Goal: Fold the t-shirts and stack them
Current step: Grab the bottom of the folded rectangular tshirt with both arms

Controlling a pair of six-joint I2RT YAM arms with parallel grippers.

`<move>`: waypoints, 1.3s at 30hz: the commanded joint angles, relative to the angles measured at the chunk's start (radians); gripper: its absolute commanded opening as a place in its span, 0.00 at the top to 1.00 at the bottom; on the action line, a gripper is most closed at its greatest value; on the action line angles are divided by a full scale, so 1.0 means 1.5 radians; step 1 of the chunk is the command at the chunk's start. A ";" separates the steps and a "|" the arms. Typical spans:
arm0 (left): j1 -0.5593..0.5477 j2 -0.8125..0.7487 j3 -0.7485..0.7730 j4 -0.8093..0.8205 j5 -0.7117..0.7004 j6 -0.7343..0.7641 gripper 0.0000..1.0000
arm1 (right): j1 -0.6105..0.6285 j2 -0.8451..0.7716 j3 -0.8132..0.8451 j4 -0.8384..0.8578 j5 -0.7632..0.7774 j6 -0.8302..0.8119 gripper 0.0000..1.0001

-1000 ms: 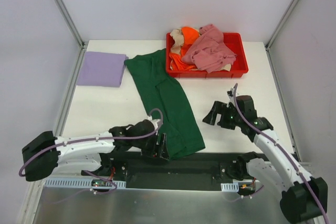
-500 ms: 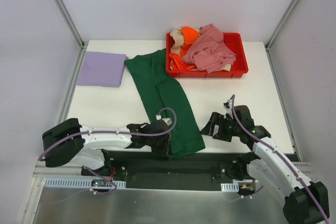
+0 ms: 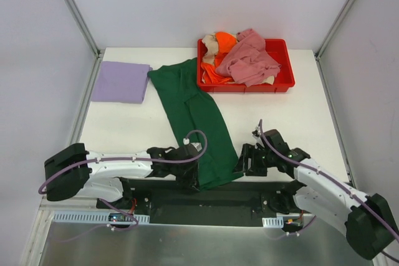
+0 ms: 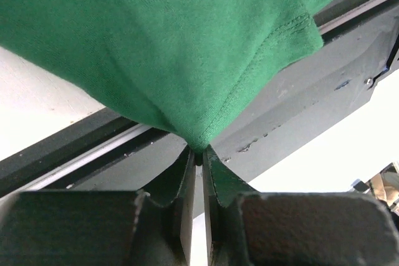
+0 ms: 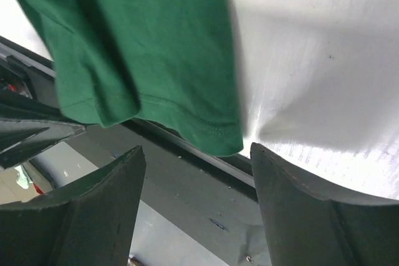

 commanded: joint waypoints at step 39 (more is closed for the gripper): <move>0.081 -0.160 0.132 -0.229 -0.268 0.056 1.00 | 0.117 0.110 0.268 0.095 0.258 -0.008 0.99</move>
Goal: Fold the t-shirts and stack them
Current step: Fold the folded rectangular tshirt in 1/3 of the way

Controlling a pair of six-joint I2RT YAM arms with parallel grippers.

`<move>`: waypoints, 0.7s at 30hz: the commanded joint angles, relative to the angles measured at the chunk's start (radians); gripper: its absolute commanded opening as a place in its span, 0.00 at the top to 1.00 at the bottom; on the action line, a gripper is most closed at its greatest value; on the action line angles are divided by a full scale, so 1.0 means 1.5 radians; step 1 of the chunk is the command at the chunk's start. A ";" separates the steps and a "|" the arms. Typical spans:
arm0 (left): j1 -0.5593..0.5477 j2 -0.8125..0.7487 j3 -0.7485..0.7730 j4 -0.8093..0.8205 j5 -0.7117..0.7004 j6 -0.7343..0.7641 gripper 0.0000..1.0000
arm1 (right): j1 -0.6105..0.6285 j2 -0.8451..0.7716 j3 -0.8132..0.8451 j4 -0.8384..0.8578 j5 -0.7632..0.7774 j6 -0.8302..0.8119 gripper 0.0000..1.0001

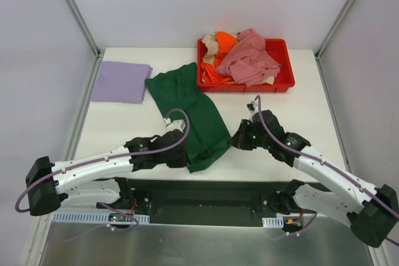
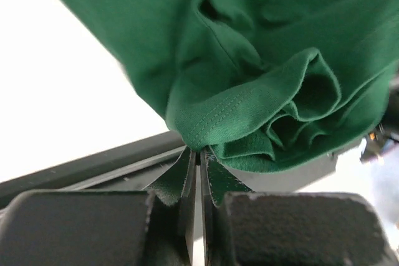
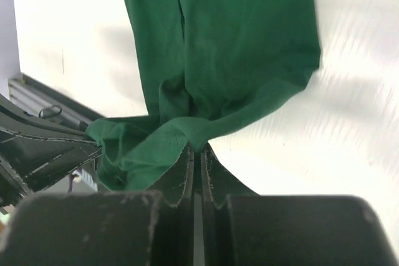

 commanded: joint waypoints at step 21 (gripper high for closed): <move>0.286 0.150 0.162 -0.016 -0.129 0.210 1.00 | -0.066 0.470 0.429 0.067 0.067 -0.128 1.00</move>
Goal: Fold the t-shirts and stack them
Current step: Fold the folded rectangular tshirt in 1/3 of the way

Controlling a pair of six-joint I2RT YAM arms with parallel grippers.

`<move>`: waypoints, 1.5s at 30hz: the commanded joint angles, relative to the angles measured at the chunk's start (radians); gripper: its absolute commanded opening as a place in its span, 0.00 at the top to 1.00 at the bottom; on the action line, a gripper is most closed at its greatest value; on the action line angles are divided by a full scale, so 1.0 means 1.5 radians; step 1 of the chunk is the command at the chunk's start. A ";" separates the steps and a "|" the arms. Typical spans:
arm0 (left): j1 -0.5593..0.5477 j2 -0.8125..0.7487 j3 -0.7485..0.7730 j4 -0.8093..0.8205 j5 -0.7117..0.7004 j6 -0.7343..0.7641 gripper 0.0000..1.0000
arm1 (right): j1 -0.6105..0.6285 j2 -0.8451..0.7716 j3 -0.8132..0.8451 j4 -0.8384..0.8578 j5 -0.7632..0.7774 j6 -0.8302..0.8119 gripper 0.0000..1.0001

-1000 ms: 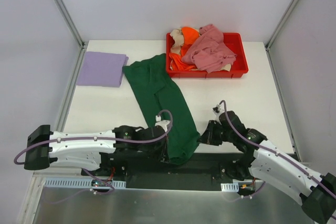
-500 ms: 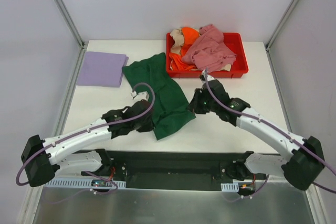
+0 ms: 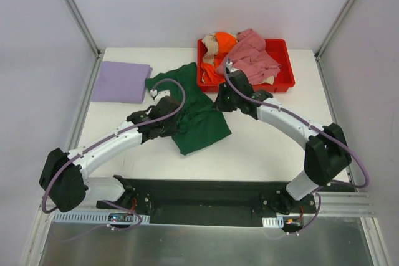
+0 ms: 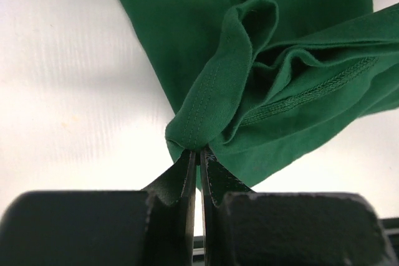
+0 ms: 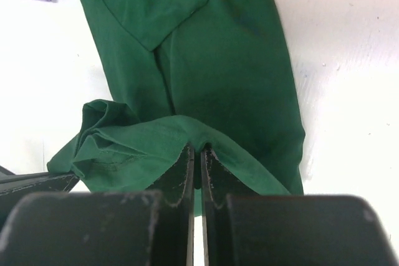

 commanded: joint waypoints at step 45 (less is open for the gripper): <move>0.131 -0.038 -0.054 0.129 0.209 0.057 0.01 | -0.014 0.103 0.035 0.064 -0.206 -0.032 0.04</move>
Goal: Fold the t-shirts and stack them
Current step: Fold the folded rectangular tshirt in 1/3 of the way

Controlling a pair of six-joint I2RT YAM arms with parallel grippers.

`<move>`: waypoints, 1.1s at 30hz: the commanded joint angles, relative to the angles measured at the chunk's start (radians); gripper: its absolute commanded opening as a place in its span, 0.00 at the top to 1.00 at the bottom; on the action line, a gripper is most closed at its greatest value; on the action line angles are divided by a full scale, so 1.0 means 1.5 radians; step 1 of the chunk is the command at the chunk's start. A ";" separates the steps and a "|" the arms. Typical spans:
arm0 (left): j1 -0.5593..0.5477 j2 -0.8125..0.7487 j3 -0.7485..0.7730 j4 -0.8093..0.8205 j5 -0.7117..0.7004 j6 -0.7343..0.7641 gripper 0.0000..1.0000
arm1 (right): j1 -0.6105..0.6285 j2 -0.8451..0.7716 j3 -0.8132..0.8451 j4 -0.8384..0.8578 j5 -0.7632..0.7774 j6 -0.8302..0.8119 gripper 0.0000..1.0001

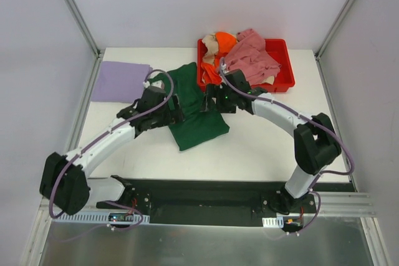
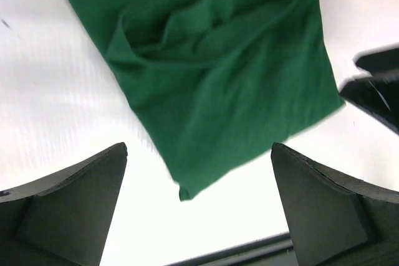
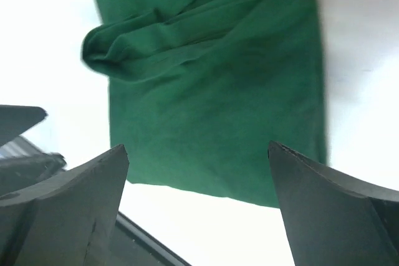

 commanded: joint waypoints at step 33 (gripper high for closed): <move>-0.009 0.006 -0.129 0.318 0.348 -0.004 0.01 | -0.004 -0.035 -0.159 0.290 -0.292 0.087 0.04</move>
